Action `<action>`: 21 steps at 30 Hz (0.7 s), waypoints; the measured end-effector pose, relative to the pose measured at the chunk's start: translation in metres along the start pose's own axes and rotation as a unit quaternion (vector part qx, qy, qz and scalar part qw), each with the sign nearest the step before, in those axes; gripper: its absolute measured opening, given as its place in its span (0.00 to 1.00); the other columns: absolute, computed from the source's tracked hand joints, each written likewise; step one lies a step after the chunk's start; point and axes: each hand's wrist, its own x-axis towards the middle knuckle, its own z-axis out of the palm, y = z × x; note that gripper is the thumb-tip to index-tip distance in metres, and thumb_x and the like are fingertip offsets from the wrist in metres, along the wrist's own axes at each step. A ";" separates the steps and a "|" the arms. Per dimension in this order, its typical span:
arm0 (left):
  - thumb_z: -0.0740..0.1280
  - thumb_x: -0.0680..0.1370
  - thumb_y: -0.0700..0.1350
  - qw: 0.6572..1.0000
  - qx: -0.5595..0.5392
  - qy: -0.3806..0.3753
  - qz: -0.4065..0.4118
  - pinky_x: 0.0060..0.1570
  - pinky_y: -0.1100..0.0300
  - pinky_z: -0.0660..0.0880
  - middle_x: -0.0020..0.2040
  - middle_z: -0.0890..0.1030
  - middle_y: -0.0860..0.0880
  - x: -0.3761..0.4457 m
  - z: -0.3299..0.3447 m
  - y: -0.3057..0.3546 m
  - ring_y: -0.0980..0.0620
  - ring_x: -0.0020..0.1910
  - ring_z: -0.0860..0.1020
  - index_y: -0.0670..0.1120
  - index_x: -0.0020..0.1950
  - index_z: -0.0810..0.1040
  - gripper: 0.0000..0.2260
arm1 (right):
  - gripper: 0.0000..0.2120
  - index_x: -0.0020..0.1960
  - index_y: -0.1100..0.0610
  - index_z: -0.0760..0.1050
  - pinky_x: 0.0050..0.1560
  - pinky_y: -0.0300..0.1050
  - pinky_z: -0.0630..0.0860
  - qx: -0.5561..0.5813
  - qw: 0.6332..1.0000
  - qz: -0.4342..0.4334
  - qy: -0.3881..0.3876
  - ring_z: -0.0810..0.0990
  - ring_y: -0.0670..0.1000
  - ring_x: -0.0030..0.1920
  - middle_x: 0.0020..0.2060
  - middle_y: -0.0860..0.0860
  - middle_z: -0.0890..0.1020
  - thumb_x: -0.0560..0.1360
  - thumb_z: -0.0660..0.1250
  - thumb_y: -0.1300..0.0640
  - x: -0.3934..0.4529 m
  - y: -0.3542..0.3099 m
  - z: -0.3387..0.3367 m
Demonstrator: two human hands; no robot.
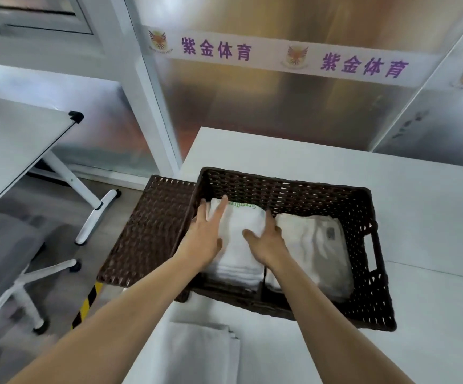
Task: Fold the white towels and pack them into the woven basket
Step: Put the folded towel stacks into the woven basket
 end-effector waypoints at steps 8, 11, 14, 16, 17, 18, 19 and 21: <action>0.59 0.84 0.44 0.989 0.091 -0.117 -0.017 0.75 0.42 0.61 0.82 0.42 0.44 0.012 0.026 -0.008 0.35 0.79 0.49 0.56 0.82 0.52 0.28 | 0.33 0.83 0.45 0.50 0.81 0.54 0.52 -0.208 0.969 -0.132 -0.028 0.50 0.56 0.82 0.83 0.48 0.45 0.82 0.60 0.45 0.003 0.005 0.003; 0.60 0.83 0.44 0.990 0.105 -0.096 0.004 0.73 0.42 0.63 0.82 0.46 0.42 0.007 0.021 -0.007 0.35 0.78 0.52 0.54 0.81 0.54 0.28 | 0.33 0.83 0.46 0.50 0.81 0.54 0.51 -0.218 0.966 -0.136 -0.023 0.50 0.56 0.82 0.83 0.49 0.46 0.82 0.60 0.46 0.000 0.004 0.001; 0.62 0.81 0.43 0.992 0.099 -0.070 0.035 0.73 0.40 0.64 0.81 0.52 0.42 0.000 0.020 -0.010 0.35 0.78 0.54 0.54 0.80 0.58 0.28 | 0.33 0.83 0.47 0.53 0.80 0.54 0.54 -0.209 0.967 -0.146 -0.002 0.54 0.57 0.81 0.83 0.50 0.50 0.82 0.61 0.47 -0.006 0.002 0.001; 0.63 0.79 0.44 0.992 0.099 -0.042 0.067 0.72 0.40 0.65 0.79 0.57 0.43 -0.008 0.016 -0.012 0.37 0.78 0.56 0.55 0.78 0.61 0.27 | 0.32 0.82 0.48 0.56 0.78 0.54 0.58 -0.194 0.967 -0.161 0.022 0.58 0.57 0.80 0.82 0.51 0.54 0.81 0.62 0.48 -0.015 0.001 0.000; 0.64 0.79 0.45 0.991 0.103 -0.025 0.084 0.71 0.41 0.66 0.79 0.59 0.43 -0.013 0.013 -0.012 0.38 0.78 0.58 0.55 0.77 0.63 0.26 | 0.31 0.82 0.48 0.57 0.77 0.54 0.60 -0.188 0.967 -0.168 0.034 0.59 0.57 0.79 0.82 0.51 0.56 0.81 0.62 0.49 -0.021 0.001 -0.001; 0.64 0.78 0.46 0.990 0.105 -0.007 0.097 0.71 0.41 0.67 0.78 0.62 0.44 -0.019 0.008 -0.012 0.38 0.77 0.60 0.54 0.76 0.64 0.26 | 0.31 0.81 0.49 0.58 0.76 0.54 0.61 -0.183 0.966 -0.174 0.047 0.60 0.57 0.78 0.81 0.51 0.58 0.81 0.62 0.49 -0.028 0.000 -0.002; 0.65 0.78 0.47 0.989 0.105 0.012 0.105 0.69 0.42 0.68 0.77 0.63 0.45 -0.027 0.004 -0.010 0.39 0.75 0.62 0.53 0.75 0.66 0.25 | 0.30 0.81 0.49 0.59 0.75 0.54 0.62 -0.179 0.966 -0.180 0.059 0.61 0.57 0.78 0.81 0.52 0.60 0.81 0.62 0.50 -0.036 -0.002 -0.003; 0.64 0.79 0.47 0.986 0.101 0.050 0.122 0.67 0.44 0.70 0.74 0.67 0.46 -0.044 -0.005 -0.009 0.40 0.72 0.66 0.52 0.74 0.68 0.22 | 0.28 0.80 0.50 0.62 0.73 0.54 0.64 -0.169 0.962 -0.195 0.088 0.65 0.56 0.76 0.79 0.51 0.63 0.81 0.62 0.51 -0.054 -0.003 -0.004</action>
